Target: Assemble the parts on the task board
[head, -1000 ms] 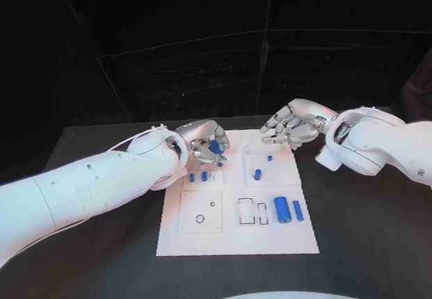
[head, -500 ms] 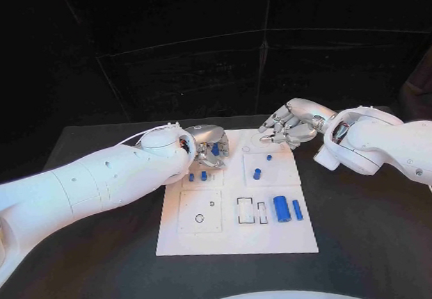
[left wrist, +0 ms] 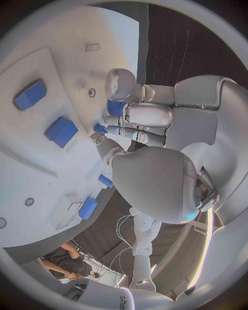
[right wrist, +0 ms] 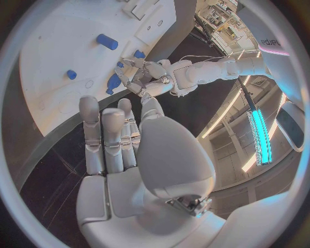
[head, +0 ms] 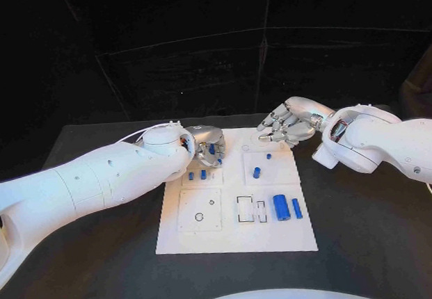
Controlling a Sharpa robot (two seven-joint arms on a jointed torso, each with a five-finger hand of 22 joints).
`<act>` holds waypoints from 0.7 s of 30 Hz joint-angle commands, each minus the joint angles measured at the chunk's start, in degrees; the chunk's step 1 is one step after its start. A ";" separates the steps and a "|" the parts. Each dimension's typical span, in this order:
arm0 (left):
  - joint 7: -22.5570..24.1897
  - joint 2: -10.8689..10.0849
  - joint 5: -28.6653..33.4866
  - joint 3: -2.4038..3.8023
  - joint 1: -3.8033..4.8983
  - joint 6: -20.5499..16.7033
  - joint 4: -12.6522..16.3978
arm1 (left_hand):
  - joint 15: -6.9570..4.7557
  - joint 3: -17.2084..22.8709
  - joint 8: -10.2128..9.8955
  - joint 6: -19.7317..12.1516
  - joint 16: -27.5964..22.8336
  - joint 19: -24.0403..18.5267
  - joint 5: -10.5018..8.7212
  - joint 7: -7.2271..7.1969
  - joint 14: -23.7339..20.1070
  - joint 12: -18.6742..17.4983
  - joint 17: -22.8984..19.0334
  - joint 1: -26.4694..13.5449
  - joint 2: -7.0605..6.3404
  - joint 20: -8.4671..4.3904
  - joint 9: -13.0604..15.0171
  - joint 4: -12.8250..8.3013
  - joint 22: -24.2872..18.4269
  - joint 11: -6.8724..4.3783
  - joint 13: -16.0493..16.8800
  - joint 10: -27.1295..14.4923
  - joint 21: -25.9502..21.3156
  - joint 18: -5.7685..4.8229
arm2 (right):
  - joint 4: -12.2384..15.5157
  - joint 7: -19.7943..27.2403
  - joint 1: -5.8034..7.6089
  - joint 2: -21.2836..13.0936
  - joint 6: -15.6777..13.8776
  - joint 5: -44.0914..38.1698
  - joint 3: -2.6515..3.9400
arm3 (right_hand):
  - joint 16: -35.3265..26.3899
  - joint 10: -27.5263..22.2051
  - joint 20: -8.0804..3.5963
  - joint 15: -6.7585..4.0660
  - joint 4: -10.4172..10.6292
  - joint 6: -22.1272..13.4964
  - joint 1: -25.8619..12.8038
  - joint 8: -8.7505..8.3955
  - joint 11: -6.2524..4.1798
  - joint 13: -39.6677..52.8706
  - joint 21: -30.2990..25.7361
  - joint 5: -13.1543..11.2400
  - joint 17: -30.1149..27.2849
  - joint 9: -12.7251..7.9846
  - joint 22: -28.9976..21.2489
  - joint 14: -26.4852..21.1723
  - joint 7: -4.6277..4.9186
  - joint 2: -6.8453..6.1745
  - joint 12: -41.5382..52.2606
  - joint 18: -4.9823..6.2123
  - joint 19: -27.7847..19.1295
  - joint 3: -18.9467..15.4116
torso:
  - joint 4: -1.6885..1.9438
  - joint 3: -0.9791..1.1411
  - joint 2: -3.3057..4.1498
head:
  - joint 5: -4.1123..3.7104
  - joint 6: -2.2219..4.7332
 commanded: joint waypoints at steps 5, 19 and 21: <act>-0.59 0.43 -0.81 -0.20 0.10 2.35 -0.51 | -0.39 0.70 -0.46 0.82 0.38 0.49 -0.10 0.03 1.79 -0.46 -0.16 0.12 0.72 -0.17 -0.37 -0.16 0.64 0.01 -0.60 0.98 0.61 -1.00 | 0.10 0.44 0.10 0.07 -0.37 0.11 0.03 | -0.31 -0.17 0.10 0.20 0.33 -0.43 -0.22 0.23 0.15 -0.09 -0.31 0.20 0.02 0.00 -0.05 0.39 0.05 0.54 0.22 0.97 0.14 -0.04 | 0.03 0.00 0.00 | 0.11 -0.03; -0.57 1.29 -1.28 -0.43 0.08 2.41 -1.19 | -1.16 3.60 -0.89 3.44 0.79 1.45 -0.10 -0.62 1.97 -0.80 -0.19 1.17 2.42 -0.75 -1.12 -1.01 4.18 -0.99 -2.04 5.54 3.71 -1.57 | 0.12 0.46 0.10 0.17 -0.33 0.11 0.03 | -0.31 -0.17 0.10 0.20 0.33 -0.43 -0.22 0.23 0.15 -0.09 -0.31 0.20 0.02 0.00 -0.05 0.39 0.05 0.54 0.22 0.97 0.14 -0.04 | -0.02 0.02 -0.03 | 0.12 -0.09; -0.74 1.27 -1.41 -0.45 0.08 2.26 -1.38 | -1.22 4.44 -1.20 3.55 0.83 1.48 -0.10 -0.55 1.99 -1.26 -0.22 1.78 2.59 -0.86 -1.32 -1.60 4.49 -0.98 -2.41 5.79 3.96 -1.62 | 0.12 0.46 0.10 0.15 -0.35 0.11 0.03 | -0.31 -0.17 0.10 0.20 0.33 -0.43 -0.22 0.23 0.15 -0.09 -0.31 0.20 0.02 0.00 -0.05 0.39 0.05 0.54 0.22 0.97 0.14 -0.04 | 0.02 -0.01 -0.03 | 0.04 -0.10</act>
